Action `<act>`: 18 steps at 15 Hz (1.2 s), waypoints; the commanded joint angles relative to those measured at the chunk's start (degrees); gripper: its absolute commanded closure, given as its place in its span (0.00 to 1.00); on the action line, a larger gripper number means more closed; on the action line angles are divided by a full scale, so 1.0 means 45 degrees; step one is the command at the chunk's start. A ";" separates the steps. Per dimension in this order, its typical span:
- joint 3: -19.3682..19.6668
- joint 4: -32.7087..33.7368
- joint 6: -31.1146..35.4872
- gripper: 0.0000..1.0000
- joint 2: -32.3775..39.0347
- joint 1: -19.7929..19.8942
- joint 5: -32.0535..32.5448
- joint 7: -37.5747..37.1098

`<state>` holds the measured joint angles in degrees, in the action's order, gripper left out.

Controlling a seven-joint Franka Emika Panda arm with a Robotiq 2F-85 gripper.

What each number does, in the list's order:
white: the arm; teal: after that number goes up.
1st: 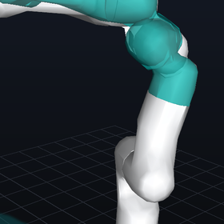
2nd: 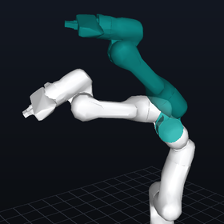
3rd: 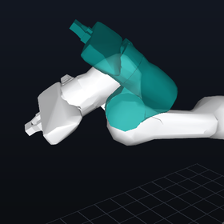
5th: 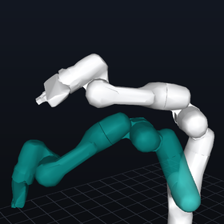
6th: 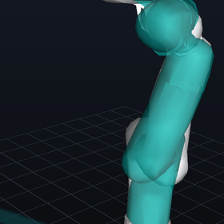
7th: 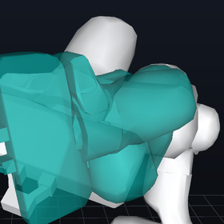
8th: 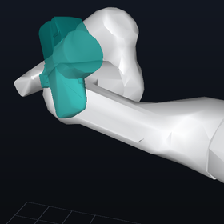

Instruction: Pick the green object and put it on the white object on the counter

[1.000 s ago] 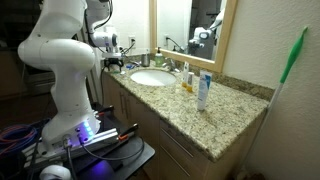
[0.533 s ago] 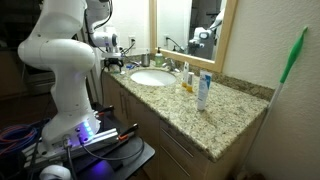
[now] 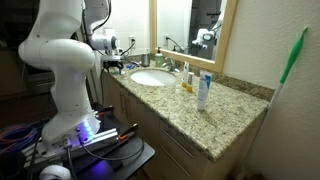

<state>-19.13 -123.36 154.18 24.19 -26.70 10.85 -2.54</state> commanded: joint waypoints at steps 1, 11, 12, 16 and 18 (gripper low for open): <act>0.0066 -0.0025 0.0006 0.00 -0.0036 -0.0067 -0.0101 0.0080; 0.0295 0.0002 0.0708 0.26 0.0055 -0.0194 0.0146 0.0187; 0.0326 0.0009 0.0709 0.34 0.0045 -0.0226 0.0191 0.0164; 0.0375 0.0079 0.0748 0.61 0.0005 -0.0232 0.0263 0.0177; 0.0386 0.0118 0.0746 0.75 0.0001 -0.0230 0.0282 0.0210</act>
<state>-17.19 -122.48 157.01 24.05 -28.02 12.26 -2.80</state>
